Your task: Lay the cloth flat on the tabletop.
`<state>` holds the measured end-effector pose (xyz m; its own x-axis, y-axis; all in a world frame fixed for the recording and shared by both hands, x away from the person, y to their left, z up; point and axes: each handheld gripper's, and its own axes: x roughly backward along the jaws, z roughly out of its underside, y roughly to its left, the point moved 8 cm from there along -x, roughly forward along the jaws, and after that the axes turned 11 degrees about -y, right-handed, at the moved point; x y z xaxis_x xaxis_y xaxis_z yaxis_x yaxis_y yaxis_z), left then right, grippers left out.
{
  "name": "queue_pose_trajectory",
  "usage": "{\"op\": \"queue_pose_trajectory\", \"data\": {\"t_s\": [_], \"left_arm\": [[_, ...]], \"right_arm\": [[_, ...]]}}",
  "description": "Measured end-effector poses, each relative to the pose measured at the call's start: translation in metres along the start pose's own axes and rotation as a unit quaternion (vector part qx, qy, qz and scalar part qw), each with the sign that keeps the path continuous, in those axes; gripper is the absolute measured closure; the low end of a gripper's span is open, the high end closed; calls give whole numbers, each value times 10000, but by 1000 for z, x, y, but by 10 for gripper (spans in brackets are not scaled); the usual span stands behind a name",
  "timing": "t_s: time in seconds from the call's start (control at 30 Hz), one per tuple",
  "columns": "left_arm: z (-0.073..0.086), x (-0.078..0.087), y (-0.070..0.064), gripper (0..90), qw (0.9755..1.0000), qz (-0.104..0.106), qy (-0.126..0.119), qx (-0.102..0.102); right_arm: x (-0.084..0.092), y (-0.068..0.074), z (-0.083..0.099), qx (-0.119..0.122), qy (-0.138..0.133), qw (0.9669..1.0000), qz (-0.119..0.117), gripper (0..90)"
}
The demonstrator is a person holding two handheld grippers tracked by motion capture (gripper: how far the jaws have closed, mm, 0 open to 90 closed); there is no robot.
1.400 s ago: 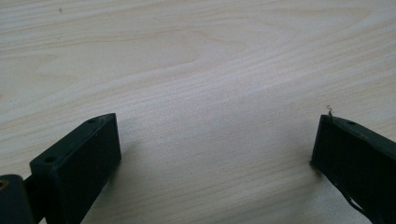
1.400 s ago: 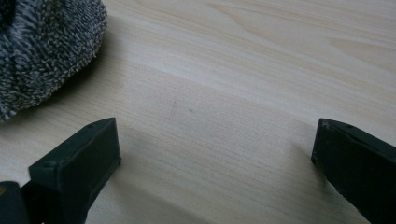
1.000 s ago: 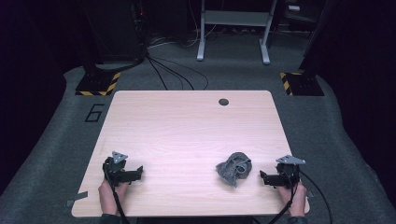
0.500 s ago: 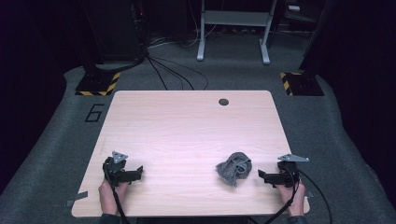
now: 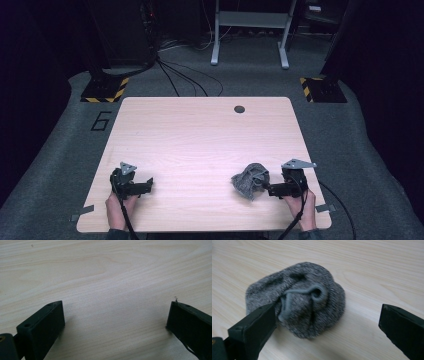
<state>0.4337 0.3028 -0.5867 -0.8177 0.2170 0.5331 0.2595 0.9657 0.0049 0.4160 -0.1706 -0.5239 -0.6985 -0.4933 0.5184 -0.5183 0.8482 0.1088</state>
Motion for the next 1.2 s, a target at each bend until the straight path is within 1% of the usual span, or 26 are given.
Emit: {"op": "queue_pose_trajectory", "data": {"t_s": [0.07, 0.1, 0.13, 0.2, 0.23, 0.37, 0.4, 0.43, 0.47, 0.5, 0.53, 0.6, 0.67, 0.77, 0.8, 0.87, 0.9, 0.93, 0.97, 1.0, 1.03, 1.07, 1.1, 1.13, 1.17, 1.2], "left_arm": [[0, 0, 0, 13, 10000, 0, 0, 1], [0, 0, 0, 13, 10000, 0, 0, 0], [0, 0, 0, 13, 10000, -1, 0, 0], [0, 0, 0, 13, 10000, -1, 0, 1], [0, 0, 0, 13, 10000, 0, 0, 0], [0, 0, 0, 14, 10000, -1, -1, 1], [0, 0, 0, 14, 10000, 0, 1, -2], [0, 0, 0, 14, 10000, -1, -1, 0], [0, 0, 0, 14, 10000, -1, -1, 0], [0, 0, 0, 14, 10000, 0, 0, 0], [0, 0, 0, 14, 10000, -1, 0, -2], [0, 0, 0, 14, 10000, 1, 1, -1], [0, 0, 0, 13, 10000, 4, 0, -1], [0, 0, 0, 13, 10000, 24, 22, -3], [0, 0, 0, 13, 10000, 25, 25, -4], [0, 0, 0, 13, 10000, 30, 32, 3], [0, 0, 0, 14, 10000, 30, 32, 3], [0, 0, 0, 14, 10000, 31, 32, 2], [0, 0, 0, 13, 10000, 32, 33, -2], [0, 0, 0, 13, 10000, 25, 33, 9], [0, 1, 0, 13, 10000, 5, 33, 37], [0, 1, 0, 13, 10000, 5, 33, 37], [0, 1, -1, 13, 10000, -4, 49, 44], [1, 2, 0, 14, 9999, -24, 117, 49], [0, 4, 0, 23, 9998, -45, 112, 125], [-1, 5, -1, 48, 9998, 13, 15, 196]], "right_arm": [[-5, 5, -2, 67, 42, 10000, -27, 9], [-11, 9, -2, 141, 131, 9998, -58, 10], [-14, 12, -2, 145, 152, 9997, -88, 15], [-20, 14, 0, 231, 257, 9993, -109, 23], [-24, 16, 1, 209, 306, 9993, -98, 32], [-37, 19, 9, 209, 477, 9986, -79, 138], [-40, 21, 11, 185, 538, 9983, -87, 145], [-42, 23, 14, 201, 616, 9979, -69, 176], [-42, 23, 14, 201, 616, 9979, -69, 176], [-46, 24, 17, 226, 665, 9975, 23, 234], [-46, 23, 18, 268, 680, 9973, 15, 290], [-46, 24, 18, 245, 652, 9976, 46, 382], [-46, 26, 18, 330, 626, 9975, 20, 488], [-45, 28, 17, 406, 521, 9978, 3, 584], [-43, 30, 16, 295, 507, 9983, -64, 600], [-43, 30, 13, 331, 397, 9985, -180, 615], [-43, 30, 13, 331, 397, 9985, -180, 615], [-42, 32, 11, 291, 395, 9986, -207, 616], [-41, 36, 4, 322, 300, 9987, -259, 615], [-40, 38, 1, 263, 267, 9989, -266, 616], [-39, 40, -3, 312, 214, 9988, -315, 616], [-39, 40, -3, 312, 214, 9988, -315, 616], [-39, 45, -12, 308, 115, 9989, -346, 617], [-39, 48, -15, 324, 83, 9988, -353, 617], [-40, 51, -19, 376, 67, 9986, -369, 617], [-41, 55, -23, 410, 38, 9984, -380, 618]]}}
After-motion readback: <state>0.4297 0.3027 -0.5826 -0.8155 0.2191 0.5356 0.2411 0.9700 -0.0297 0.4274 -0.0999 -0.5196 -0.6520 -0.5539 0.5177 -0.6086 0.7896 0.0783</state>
